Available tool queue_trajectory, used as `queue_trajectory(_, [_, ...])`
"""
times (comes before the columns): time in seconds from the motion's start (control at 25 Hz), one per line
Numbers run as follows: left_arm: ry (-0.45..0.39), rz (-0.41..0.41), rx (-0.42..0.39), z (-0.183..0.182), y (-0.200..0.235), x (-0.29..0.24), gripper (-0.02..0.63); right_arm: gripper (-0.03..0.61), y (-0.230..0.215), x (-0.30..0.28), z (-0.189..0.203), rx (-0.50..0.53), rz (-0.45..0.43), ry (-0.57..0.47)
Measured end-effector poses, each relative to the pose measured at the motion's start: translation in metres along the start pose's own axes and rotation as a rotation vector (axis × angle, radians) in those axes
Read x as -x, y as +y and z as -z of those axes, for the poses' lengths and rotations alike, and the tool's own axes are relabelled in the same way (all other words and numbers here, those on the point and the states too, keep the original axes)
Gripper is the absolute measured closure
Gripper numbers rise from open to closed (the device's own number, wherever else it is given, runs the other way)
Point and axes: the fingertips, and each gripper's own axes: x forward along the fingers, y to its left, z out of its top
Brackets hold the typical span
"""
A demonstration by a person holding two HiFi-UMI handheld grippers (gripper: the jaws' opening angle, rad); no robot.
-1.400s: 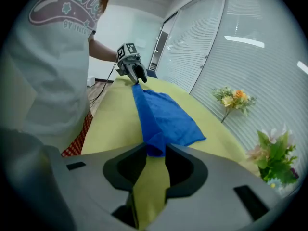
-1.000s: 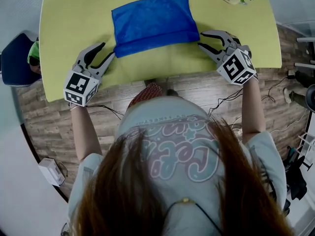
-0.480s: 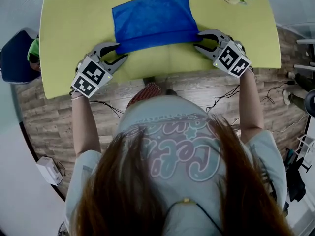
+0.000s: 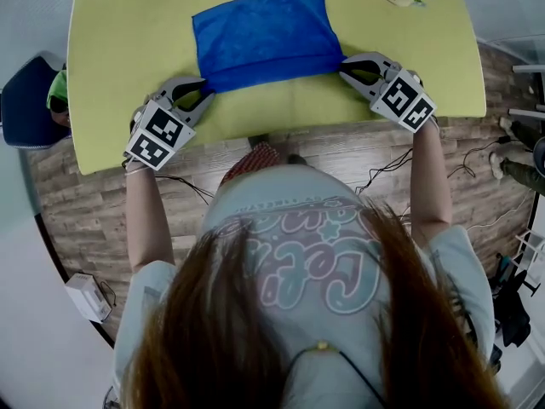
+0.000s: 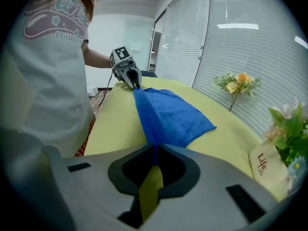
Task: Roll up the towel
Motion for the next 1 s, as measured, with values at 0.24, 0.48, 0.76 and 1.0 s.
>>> queue_trajectory(0.24, [0.044,-0.04,-0.077,0.002,-0.008,-0.001,0.535,0.545,0.001,-0.002,0.0,0.008,0.037,-0.016])
queue_trajectory(0.48, [0.027,0.026,-0.017,0.003,-0.012,0.0,0.586,0.56,0.004,0.004,-0.002,-0.01,0.055,-0.049])
queue_trajectory(0.76, [-0.01,0.069,0.085,0.0,-0.022,0.014,0.591,0.561,0.011,0.02,-0.007,-0.078,0.017,-0.095])
queue_trajectory(1.0, [0.016,0.074,0.12,0.006,-0.017,0.015,0.591,0.56,0.015,0.021,-0.01,-0.132,-0.043,-0.11])
